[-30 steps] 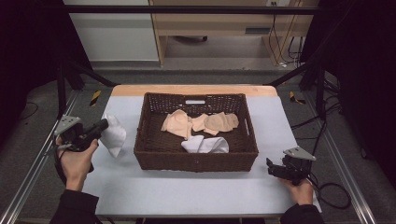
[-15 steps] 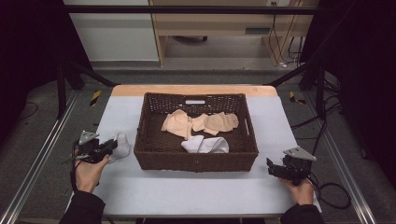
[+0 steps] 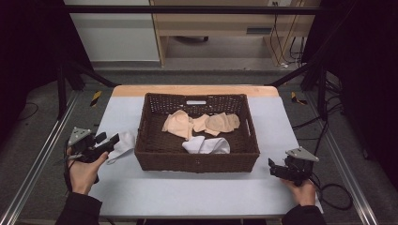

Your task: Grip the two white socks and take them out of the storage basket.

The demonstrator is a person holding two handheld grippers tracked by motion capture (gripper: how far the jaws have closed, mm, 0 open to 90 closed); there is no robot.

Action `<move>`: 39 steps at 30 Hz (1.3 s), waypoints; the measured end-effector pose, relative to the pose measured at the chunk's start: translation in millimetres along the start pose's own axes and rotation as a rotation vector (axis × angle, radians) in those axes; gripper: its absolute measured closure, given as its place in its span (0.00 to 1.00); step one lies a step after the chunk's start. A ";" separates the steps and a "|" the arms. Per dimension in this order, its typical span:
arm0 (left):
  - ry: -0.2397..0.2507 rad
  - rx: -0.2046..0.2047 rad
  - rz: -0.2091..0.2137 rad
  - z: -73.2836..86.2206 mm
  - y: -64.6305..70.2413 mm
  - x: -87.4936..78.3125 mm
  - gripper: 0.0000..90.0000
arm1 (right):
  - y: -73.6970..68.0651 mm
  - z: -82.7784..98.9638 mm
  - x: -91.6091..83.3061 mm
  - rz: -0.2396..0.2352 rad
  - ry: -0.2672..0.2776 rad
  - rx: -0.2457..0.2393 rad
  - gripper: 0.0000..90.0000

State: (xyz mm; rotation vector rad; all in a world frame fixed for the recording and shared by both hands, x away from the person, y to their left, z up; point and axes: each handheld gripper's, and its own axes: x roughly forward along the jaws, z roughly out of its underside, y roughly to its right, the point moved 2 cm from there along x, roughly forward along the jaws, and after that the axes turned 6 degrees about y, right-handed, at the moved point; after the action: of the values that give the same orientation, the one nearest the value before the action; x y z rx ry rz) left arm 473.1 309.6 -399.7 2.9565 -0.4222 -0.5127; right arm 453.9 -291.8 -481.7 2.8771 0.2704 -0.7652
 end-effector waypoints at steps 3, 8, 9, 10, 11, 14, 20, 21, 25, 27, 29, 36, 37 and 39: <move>0.034 0.000 0.017 -11.1 9.8 -4.6 0.49 | -0.3 0.2 0.1 0.000 -0.004 0.000 0.11; 0.051 0.025 0.057 -24.0 30.9 1.0 0.49 | -0.4 0.5 0.6 0.005 -0.007 0.003 0.11; 0.057 0.030 0.065 -27.0 35.5 3.3 0.49 | -0.3 0.6 -0.1 0.006 -0.005 0.000 0.11; 0.060 0.032 0.073 -30.1 40.5 5.8 0.49 | -0.3 0.6 -0.1 0.006 -0.005 0.000 0.11; 0.061 0.037 0.079 -33.2 45.9 8.4 0.49 | -0.4 0.6 -0.2 0.005 -0.004 0.000 0.11; 0.064 0.064 0.105 -43.3 65.3 16.0 0.49 | 0.2 0.4 -0.4 0.006 -0.001 0.001 0.11; 0.084 0.111 0.161 -63.8 104.7 31.1 0.48 | 0.1 0.2 -0.4 0.004 0.000 0.000 0.11; 0.081 0.119 0.166 -66.2 110.3 34.0 0.48 | 0.2 0.2 -0.6 0.003 0.001 0.000 0.11; 0.078 0.146 0.191 -71.6 133.0 47.3 0.47 | 0.3 0.1 -0.5 0.003 0.001 0.000 0.11; 0.076 0.165 0.205 -71.9 145.2 55.6 0.47 | 0.3 0.1 -0.2 0.003 0.001 0.000 0.11; 0.069 0.176 0.219 -70.6 155.4 63.9 0.47 | 0.3 0.1 -0.2 0.002 0.002 0.000 0.11; 0.027 0.214 0.266 -60.6 183.1 92.5 0.47 | 0.3 -0.1 0.0 -0.002 0.002 0.002 0.11; 0.017 0.217 0.272 -58.2 186.6 97.7 0.48 | 0.2 -0.1 -0.1 -0.003 0.002 0.004 0.11; 0.001 0.226 0.279 -54.7 190.4 105.2 0.48 | 0.3 -0.2 -0.1 -0.004 0.003 0.005 0.11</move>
State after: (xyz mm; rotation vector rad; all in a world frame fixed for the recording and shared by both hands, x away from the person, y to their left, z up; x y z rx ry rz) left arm 539.1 100.5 -351.8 3.0313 -0.9336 -0.4556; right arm 454.0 -292.0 -481.5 2.8835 0.2751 -0.7637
